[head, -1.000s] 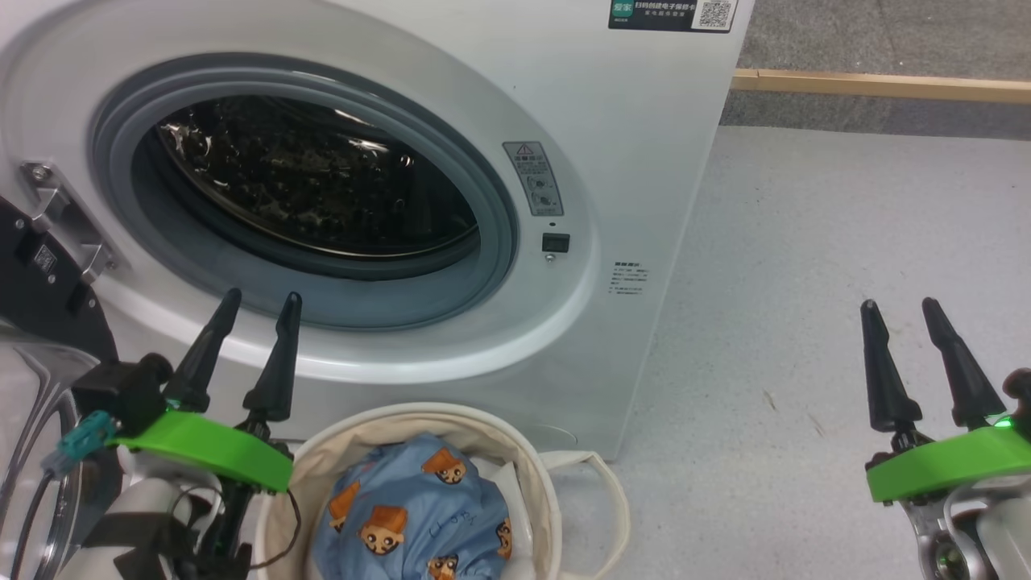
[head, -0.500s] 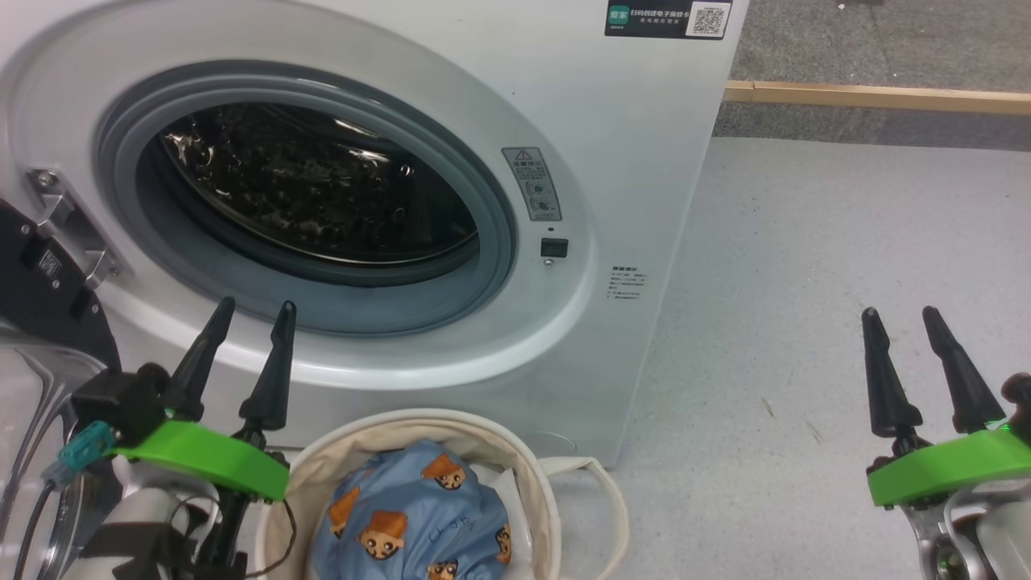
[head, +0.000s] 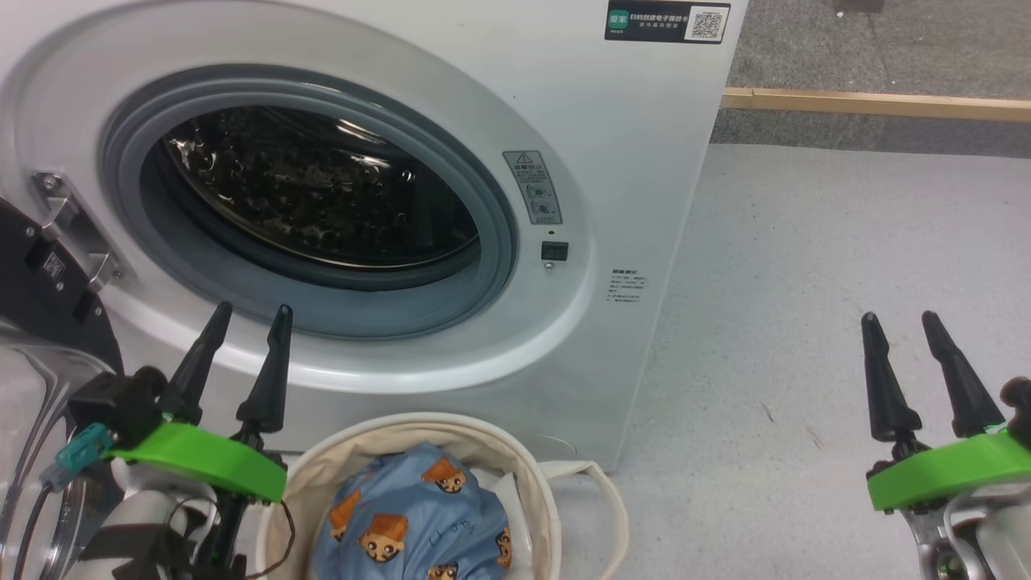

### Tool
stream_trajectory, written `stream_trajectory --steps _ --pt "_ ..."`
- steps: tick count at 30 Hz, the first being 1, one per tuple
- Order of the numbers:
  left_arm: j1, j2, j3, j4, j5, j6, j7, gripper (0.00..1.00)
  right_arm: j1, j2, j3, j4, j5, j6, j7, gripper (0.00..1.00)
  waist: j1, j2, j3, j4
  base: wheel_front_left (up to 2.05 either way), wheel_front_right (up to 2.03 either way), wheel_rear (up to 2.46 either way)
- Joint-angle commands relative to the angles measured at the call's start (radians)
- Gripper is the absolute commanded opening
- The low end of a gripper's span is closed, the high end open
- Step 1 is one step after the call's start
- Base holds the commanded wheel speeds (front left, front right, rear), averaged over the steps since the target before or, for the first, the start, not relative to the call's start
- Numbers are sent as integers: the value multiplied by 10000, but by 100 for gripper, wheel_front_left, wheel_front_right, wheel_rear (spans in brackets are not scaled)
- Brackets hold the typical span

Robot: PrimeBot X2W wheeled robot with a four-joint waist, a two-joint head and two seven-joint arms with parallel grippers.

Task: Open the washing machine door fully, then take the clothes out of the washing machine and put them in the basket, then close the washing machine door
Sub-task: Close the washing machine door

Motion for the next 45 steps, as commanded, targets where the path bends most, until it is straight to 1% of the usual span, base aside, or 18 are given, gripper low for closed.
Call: stream_trajectory --steps 1,7,18,23,28,45 --pt "-289 262 515 -224 91 -57 -120 100 -11 -322 116 -246 14 54 -124 100 0 0 -4 1 -58 69 -12" --pt "-278 245 541 -158 59 -97 -120 100 -20 -340 146 -219 42 54 -124 100 0 0 -37 -1 -105 118 -13" --pt "-275 252 593 -191 77 -76 -120 100 -78 -326 168 -249 69 54 -124 100 0 0 63 86 -187 202 -15" --pt "-225 225 580 -169 108 -59 -120 100 -68 -280 201 -249 46 54 -124 100 0 0 26 168 -124 124 0" --pt "-156 211 555 -179 145 -53 -120 100 -17 -261 221 -244 45 54 -124 100 0 0 -79 249 -53 53 0" --pt "-96 284 421 -257 152 11 -67 100 -39 -296 245 -324 15 54 -124 100 0 0 -79 594 -1 1 0"
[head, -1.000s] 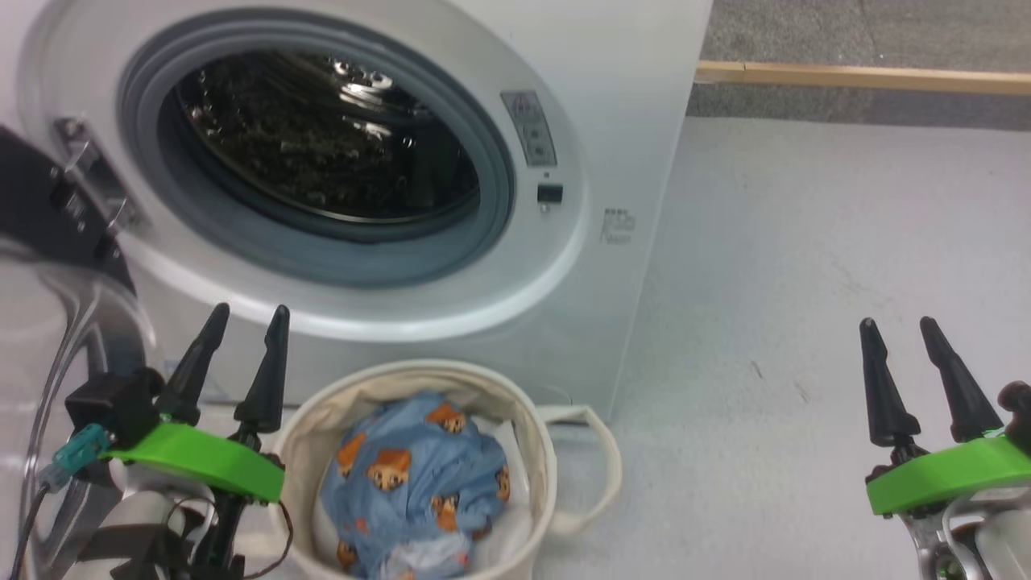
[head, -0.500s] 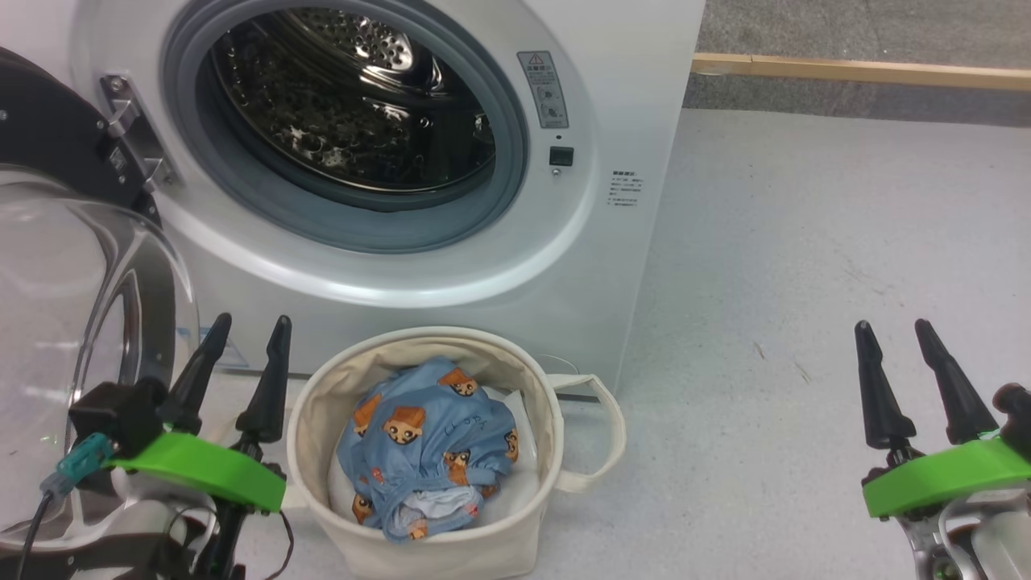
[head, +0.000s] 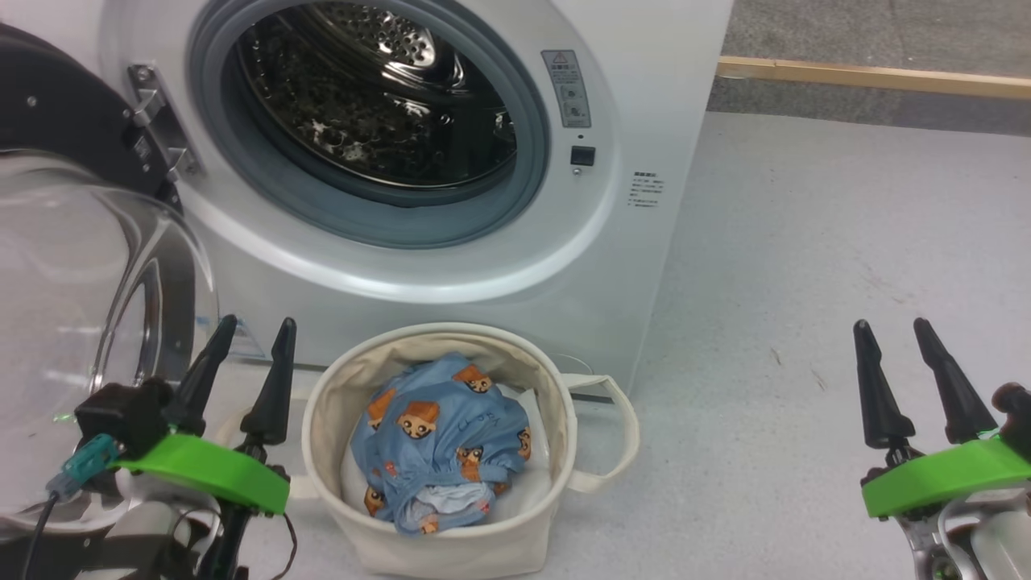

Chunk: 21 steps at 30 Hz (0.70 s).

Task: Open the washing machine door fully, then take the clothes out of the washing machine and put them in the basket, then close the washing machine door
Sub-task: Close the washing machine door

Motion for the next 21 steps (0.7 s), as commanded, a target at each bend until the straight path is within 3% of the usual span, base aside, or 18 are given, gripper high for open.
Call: stream_trajectory --steps 1,9,21 --pt "-289 325 414 -321 57 47 -65 100 -145 -300 122 -320 -2 54 -124 100 0 0 5 68 0 0 0" --pt "-225 277 403 -356 -17 184 -38 100 -218 -321 270 -342 -13 54 -124 100 0 0 11 575 0 0 0" --pt "45 228 546 -431 545 884 -98 100 -316 -322 584 -315 10 54 -124 100 0 0 -37 1806 0 0 0"
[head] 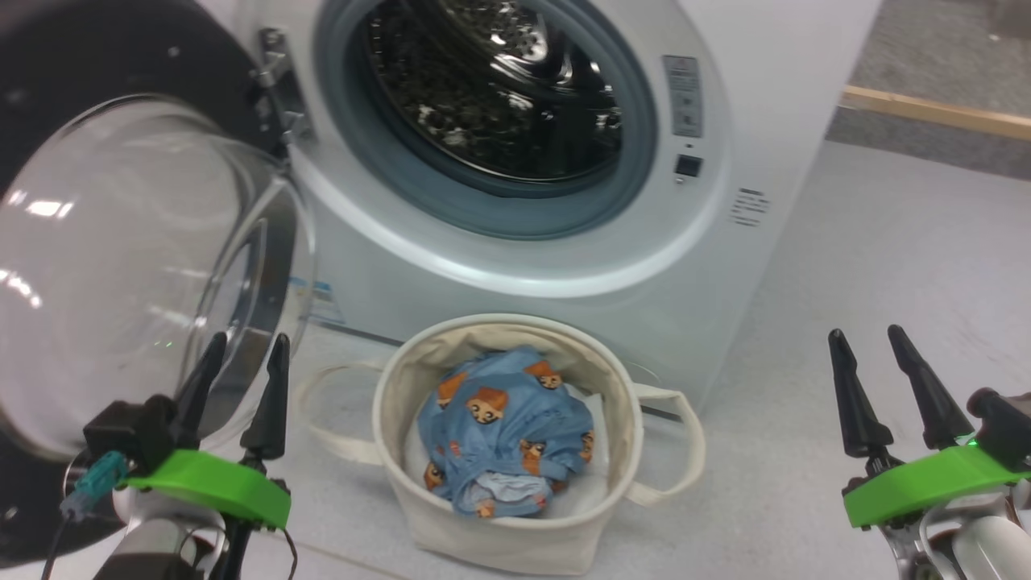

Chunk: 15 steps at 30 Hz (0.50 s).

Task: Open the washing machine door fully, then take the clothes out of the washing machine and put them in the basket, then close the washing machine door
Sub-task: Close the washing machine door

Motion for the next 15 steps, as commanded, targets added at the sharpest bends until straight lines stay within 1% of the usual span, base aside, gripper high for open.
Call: stream_trajectory --steps 1,7,15 --pt "-255 260 507 -283 69 92 -108 100 -301 -321 135 -272 14 54 -124 100 0 0 -38 302 0 0 0" --pt "-50 246 622 -348 103 243 -116 100 -321 -333 294 -229 44 54 -124 100 0 0 -54 1057 0 0 0" --pt "161 267 839 -462 20 321 -123 100 -357 -332 549 -136 83 54 -124 100 0 0 -143 2092 0 0 0"
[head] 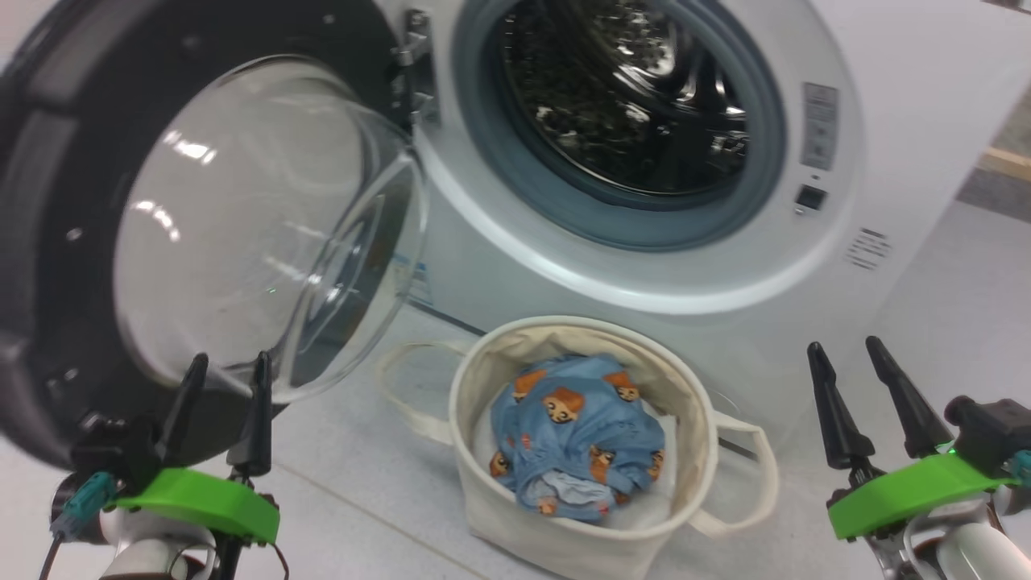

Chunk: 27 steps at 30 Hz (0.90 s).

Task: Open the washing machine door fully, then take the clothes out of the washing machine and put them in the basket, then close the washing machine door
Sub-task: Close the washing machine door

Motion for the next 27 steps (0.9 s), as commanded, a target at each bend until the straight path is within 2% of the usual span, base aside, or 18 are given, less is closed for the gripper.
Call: stream_trajectory --steps 1,18,27 --pt "-301 279 538 -360 9 70 -115 100 -360 -322 176 -225 90 54 -124 100 0 0 -63 488 0 0 0" --pt "735 281 1938 -1860 -11 518 -121 100 -2191 -535 1798 235 450 54 -124 100 0 0 626 873 0 0 0" --pt "939 221 2113 -2253 57 472 -121 100 -2409 -524 1893 411 588 54 -124 100 0 0 668 852 0 0 0"
